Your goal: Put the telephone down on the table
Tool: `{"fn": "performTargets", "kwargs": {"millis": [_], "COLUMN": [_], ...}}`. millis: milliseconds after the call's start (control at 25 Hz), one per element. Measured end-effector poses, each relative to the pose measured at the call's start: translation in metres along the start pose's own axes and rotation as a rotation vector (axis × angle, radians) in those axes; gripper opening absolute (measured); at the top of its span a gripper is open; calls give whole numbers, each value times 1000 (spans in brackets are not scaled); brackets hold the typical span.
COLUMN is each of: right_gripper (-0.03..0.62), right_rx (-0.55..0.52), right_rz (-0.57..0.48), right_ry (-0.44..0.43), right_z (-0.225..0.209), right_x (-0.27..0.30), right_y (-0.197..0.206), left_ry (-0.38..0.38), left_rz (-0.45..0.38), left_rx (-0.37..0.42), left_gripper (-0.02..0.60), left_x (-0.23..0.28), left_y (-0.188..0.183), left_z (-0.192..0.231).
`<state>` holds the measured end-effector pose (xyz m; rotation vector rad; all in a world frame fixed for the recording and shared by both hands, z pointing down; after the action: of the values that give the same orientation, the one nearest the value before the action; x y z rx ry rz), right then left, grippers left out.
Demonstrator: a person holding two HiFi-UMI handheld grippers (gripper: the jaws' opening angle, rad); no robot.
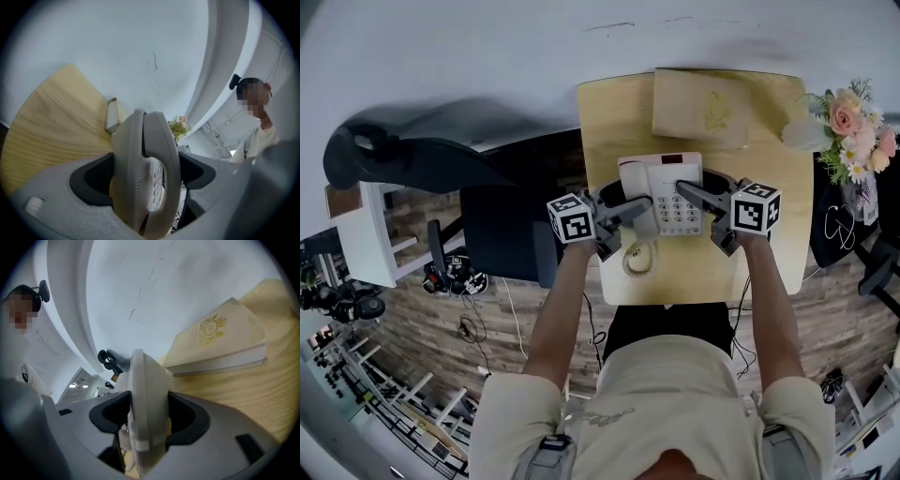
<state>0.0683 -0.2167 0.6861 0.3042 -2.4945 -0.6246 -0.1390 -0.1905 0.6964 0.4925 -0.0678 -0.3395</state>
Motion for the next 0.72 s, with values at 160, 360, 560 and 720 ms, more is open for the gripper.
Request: {"fn": "performTargets", "kwargs": {"millis": [160, 360, 560, 720], "right_gripper": [241, 250, 263, 273], "right_rx": [55, 64, 76, 70], "right_rz": [9, 38, 72, 106], "right_ry": [14, 44, 98, 142], "right_z": [-14, -19, -22, -23], "right_x": [6, 10, 16, 22], "right_y": [1, 3, 3, 0], "left_ry": [-15, -29, -57, -108], "left_rz": [-11, -22, -15, 43], "left_rx": [-60, -87, -125, -136], "left_gripper": [416, 415, 414, 414], "left_x": [4, 5, 7, 10], "left_y": [-1, 0, 0, -3], "left_z": [12, 18, 24, 29]}}
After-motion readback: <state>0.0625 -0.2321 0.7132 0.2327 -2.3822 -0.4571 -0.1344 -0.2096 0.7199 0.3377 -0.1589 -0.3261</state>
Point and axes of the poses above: the fingertips, and each gripper's own axes: x forward along the fingers, z to its left, y out of its underside, the point moved 7 cm from there along -x, backward along the fingers, and after that the axes turned 8 degrees about y, right-handed, at the moved point
